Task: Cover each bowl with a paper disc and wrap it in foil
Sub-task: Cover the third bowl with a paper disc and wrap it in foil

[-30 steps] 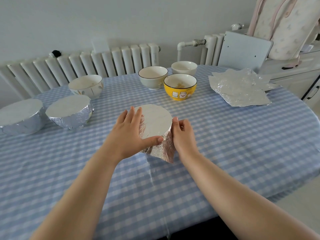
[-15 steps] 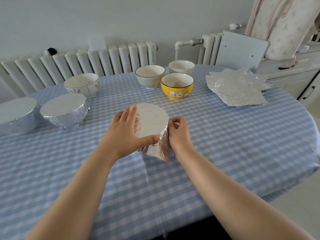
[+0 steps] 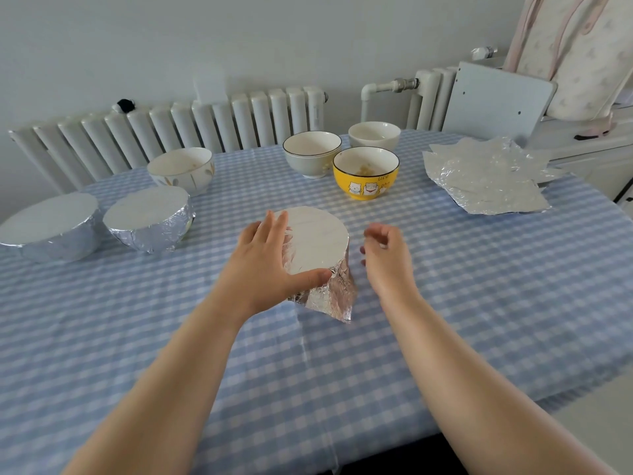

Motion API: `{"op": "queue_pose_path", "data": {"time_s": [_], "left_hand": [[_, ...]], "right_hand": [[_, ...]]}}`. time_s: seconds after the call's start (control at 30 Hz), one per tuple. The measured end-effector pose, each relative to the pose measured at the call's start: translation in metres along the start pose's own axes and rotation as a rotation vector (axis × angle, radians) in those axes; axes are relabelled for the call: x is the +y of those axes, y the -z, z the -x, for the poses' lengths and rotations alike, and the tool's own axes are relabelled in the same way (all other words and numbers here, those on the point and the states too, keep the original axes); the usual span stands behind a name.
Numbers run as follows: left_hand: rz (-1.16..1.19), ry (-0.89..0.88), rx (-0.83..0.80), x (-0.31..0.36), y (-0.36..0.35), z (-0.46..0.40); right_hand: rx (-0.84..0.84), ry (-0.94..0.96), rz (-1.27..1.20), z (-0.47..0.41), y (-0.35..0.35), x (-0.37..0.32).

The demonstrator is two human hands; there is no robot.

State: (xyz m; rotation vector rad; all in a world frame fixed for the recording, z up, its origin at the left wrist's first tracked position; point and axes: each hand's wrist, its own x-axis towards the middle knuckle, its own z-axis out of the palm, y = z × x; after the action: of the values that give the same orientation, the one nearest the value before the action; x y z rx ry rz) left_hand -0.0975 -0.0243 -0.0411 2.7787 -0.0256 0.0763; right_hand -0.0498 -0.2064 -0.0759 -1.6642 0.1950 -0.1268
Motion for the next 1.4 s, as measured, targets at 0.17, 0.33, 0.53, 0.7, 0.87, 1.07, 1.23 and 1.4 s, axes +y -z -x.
{"op": "queue_pose_path", "data": {"time_s": [0.17,0.33,0.53,0.7,0.87,1.07,1.23,1.4], "left_hand": [[0.006,0.062,0.019,0.011,-0.002,0.003],[0.052,0.133,0.098,0.020,-0.011,0.007],[-0.001,0.192,0.120,0.028,-0.016,0.019],[-0.038,0.183,0.119,0.018,0.001,0.017],[-0.197,-0.107,0.033,0.006,0.009,-0.006],[-0.103,-0.139,-0.048,-0.007,0.009,-0.006],[-0.088,-0.133,0.026,-0.007,0.002,-0.006],[-0.076,-0.124,0.054,-0.006,0.002,-0.005]], "right_hand": [[-0.204,0.075,0.144,0.011,-0.002,-0.010],[-0.276,0.051,0.158,-0.004,-0.004,-0.014],[-0.395,0.091,0.204,-0.016,-0.006,-0.018],[-0.340,0.127,0.214,-0.015,-0.011,-0.015],[-0.341,0.180,0.277,-0.014,-0.009,-0.015],[-0.297,0.185,0.237,-0.011,-0.012,-0.008],[-0.139,0.144,0.133,0.001,-0.018,0.002],[-0.173,-0.026,-0.053,0.002,-0.011,0.003]]}}
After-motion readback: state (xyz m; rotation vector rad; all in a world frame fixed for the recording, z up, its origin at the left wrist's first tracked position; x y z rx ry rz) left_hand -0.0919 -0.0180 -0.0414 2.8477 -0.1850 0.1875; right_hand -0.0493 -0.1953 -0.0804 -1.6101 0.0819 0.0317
